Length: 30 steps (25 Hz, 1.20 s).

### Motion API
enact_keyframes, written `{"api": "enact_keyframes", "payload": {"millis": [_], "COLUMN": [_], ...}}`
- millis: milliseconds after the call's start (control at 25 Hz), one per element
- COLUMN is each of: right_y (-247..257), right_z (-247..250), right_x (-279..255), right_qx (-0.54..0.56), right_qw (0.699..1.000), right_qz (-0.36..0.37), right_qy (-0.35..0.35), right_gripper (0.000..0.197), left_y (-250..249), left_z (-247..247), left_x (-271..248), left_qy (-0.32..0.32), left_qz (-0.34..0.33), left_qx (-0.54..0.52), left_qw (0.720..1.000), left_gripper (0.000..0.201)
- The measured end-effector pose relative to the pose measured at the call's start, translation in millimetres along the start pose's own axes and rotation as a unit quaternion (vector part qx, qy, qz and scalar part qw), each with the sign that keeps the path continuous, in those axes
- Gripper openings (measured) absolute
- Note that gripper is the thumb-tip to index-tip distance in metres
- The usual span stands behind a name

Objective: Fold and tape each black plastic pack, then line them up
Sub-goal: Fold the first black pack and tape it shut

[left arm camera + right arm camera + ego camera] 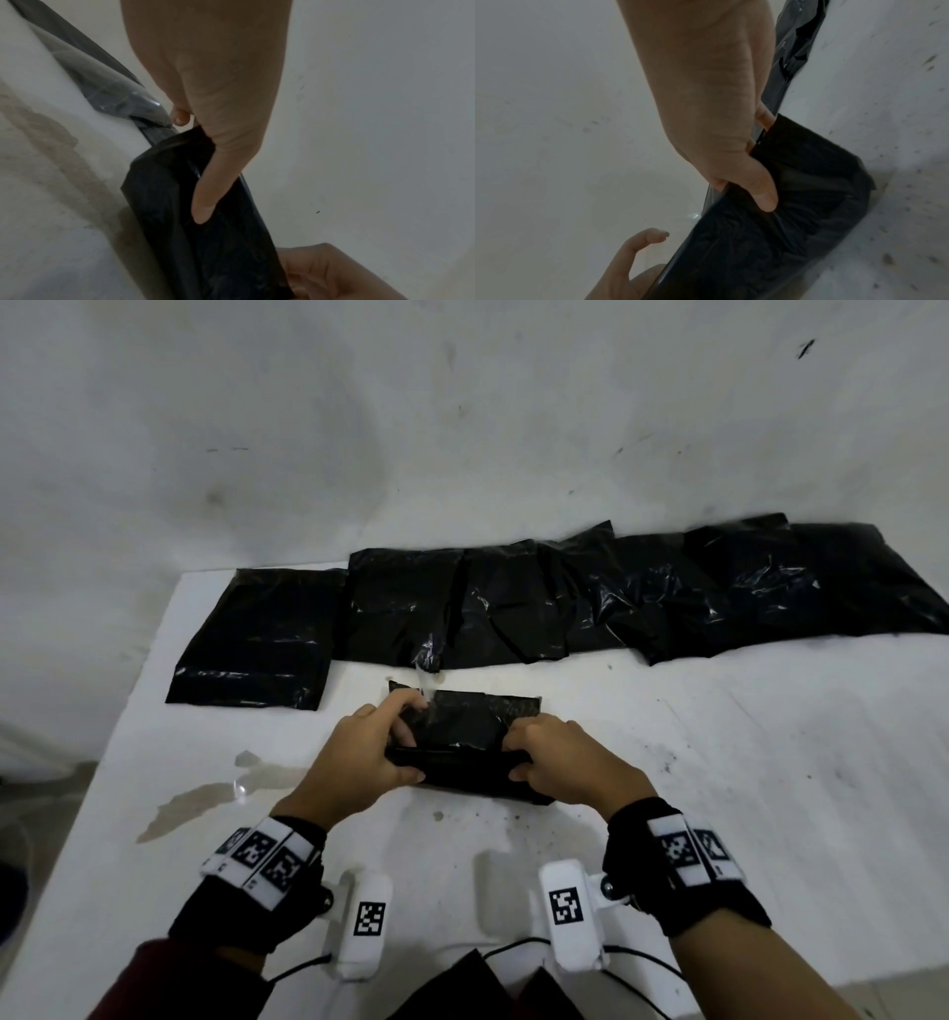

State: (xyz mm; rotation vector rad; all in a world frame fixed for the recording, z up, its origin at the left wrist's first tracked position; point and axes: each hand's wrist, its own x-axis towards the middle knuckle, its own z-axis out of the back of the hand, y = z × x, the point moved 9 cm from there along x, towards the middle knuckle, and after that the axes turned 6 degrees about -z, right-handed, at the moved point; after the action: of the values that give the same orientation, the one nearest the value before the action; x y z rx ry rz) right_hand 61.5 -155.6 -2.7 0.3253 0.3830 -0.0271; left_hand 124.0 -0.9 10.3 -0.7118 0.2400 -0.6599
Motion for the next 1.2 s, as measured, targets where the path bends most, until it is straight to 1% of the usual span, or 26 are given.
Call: {"api": "enact_keyframes", "payload": {"millis": [120,200,320,400,520,600,680,800,840,920,960,1000,1080,1120,1200], "right_y": [-0.8,0.4,3.3,1.4,-12.1,-21.7,-28.4,-30.2,-29.6,-28.6,-27.8,-27.1,-29.5,-30.9,-30.7], "right_z": [-0.4,-0.4,0.5,-0.9,-5.8,-9.2,-10.5,-8.4,-9.5,-15.5,-17.9,-18.8,-20.1,-19.6,-18.8], "right_x": [1.6,4.5,10.9,13.2,5.8,-2.8,-10.6,-19.7,-22.1,-24.4,-25.8,-27.1,-30.9,-32.5,-33.8], "right_qx": [-0.005,-0.022,-0.041,-0.039,0.027,0.078,0.116,0.115,0.111,0.07,0.05,0.039,0.034,0.04,0.067], "right_qw": [1.0,1.0,0.999,0.999,0.997,0.992,0.988,0.99,0.992,0.997,0.999,0.997,0.983,0.975,0.963], "right_qz": [0.006,0.011,0.018,0.002,-0.058,-0.08,-0.084,-0.064,-0.053,-0.018,0.009,0.043,0.101,0.117,0.137], "right_qy": [0.004,0.008,0.02,0.03,0.051,0.061,0.063,0.041,0.035,0.011,-0.016,-0.06,-0.153,-0.187,-0.224], "right_gripper": [0.021,0.021,0.022,0.022,0.026,0.031,0.032,0.02,0.021,0.03,0.033,0.033,0.026,0.02,0.011], "left_y": [2.8,5.1,8.8,9.9,14.8,21.6,28.5,32.6,32.4,32.9,35.2,37.1,39.6,39.8,41.5], "left_z": [1.9,2.9,6.3,11.1,18.2,22.1,25.2,26.1,25.9,27.0,27.8,28.7,30.1,30.5,31.2], "left_x": [1.5,3.2,5.5,6.2,5.2,3.5,1.9,-0.6,-2.3,-8.0,-12.3,-17.1,-26.5,-30.3,-35.7], "left_qy": [-0.023,-0.023,-0.01,-0.009,-0.012,-0.021,-0.031,-0.033,-0.03,-0.028,-0.029,-0.033,-0.039,-0.041,-0.046], "left_qz": [0.001,0.01,0.027,0.029,0.036,0.048,0.058,0.049,0.042,0.033,0.037,0.041,0.035,0.029,0.023], "left_qx": [-0.018,-0.029,-0.06,-0.075,-0.089,-0.101,-0.108,-0.118,-0.119,-0.119,-0.125,-0.135,-0.141,-0.137,-0.139], "left_qw": [1.0,0.999,0.998,0.997,0.995,0.994,0.992,0.991,0.992,0.992,0.991,0.99,0.989,0.989,0.989], "left_gripper": [0.069,0.068,0.062,0.056,0.055,0.054,0.053,0.052,0.051,0.048,0.047,0.048,0.053,0.054,0.056]}}
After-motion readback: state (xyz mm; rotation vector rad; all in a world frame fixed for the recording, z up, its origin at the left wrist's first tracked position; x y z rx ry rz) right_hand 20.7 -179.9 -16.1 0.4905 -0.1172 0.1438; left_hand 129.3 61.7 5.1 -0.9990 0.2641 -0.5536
